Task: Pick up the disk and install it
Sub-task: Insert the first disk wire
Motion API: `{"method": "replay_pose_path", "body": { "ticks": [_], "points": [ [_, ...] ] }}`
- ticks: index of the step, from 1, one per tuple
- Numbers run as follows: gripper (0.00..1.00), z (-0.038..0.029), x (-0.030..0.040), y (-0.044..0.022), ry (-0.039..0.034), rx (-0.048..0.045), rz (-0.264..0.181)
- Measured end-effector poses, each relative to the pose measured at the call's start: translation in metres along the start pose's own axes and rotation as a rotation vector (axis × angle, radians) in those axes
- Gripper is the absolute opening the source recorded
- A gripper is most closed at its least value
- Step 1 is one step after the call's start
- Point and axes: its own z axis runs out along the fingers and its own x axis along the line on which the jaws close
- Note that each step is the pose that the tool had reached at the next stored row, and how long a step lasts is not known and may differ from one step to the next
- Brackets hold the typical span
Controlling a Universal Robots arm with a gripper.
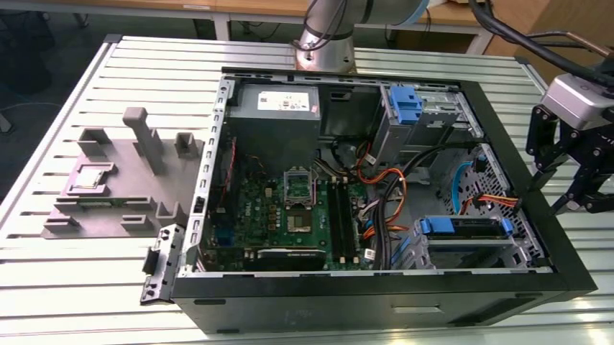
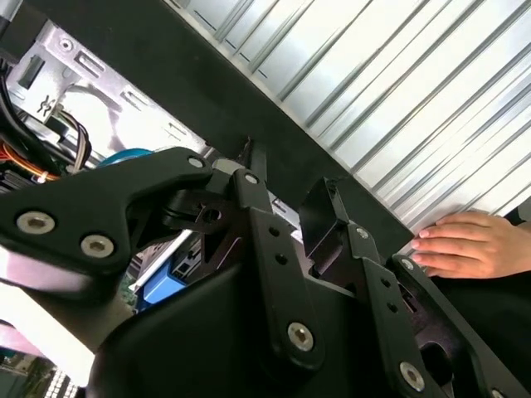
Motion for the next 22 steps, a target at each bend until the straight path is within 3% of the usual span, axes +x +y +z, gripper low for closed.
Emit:
{"method": "replay_pose_path", "body": {
  "ticks": [22],
  "points": [
    [0.43, -0.0006, -0.0014, 0.0072, -0.0001, 0.0000, 0.000]
  ]
}}
